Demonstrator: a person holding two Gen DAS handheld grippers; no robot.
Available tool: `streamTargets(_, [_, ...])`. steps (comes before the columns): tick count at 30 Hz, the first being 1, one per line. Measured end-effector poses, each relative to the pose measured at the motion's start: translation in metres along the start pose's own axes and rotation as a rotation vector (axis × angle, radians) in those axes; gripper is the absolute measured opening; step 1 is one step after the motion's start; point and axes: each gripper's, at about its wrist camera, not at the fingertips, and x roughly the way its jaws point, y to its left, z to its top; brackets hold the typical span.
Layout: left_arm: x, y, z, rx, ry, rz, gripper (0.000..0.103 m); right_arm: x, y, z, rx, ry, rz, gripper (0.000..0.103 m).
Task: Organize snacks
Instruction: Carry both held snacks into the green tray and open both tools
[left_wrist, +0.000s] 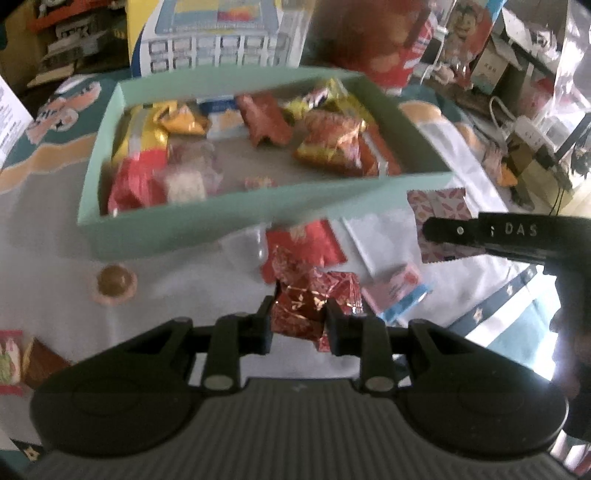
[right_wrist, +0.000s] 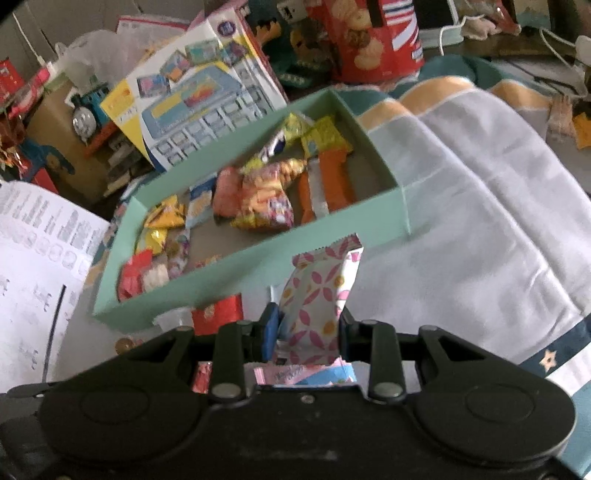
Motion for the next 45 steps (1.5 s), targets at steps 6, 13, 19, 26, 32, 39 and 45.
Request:
streamTargets(6, [-0.011,0.005,0.036,-0.003,-0.073,0.017,0.027,-0.004,0.01,0.027,-0.017,-0.041,0.039,0.031])
streamTargets(13, [0.004,0.021,0.091,-0.014,-0.107,0.044,0.027,0.027,0.044,0.059,-0.074,-0.02,0.108,0.031])
streamTargets(19, [0.034,0.035,0.121,-0.014,-0.086,0.075,0.027,0.069,0.06,0.077,-0.045,0.034,0.143,0.032])
streamTargets(26, [0.058,0.04,0.132,-0.008,-0.073,0.138,0.077,0.077,0.06,0.084,-0.03,0.021,0.122,0.087])
streamTargets(32, [0.059,0.049,0.125,-0.047,-0.073,0.185,0.097,0.064,0.048,0.082,-0.023,-0.017,0.089,0.102])
streamTargets(39, [0.043,0.047,0.111,-0.059,-0.072,0.192,0.102,0.05,0.036,0.072,0.014,-0.018,0.068,0.103])
streamTargets(45, [0.024,0.042,0.101,-0.069,-0.09,0.179,0.103,0.03,0.029,0.061,0.025,-0.031,0.053,0.103])
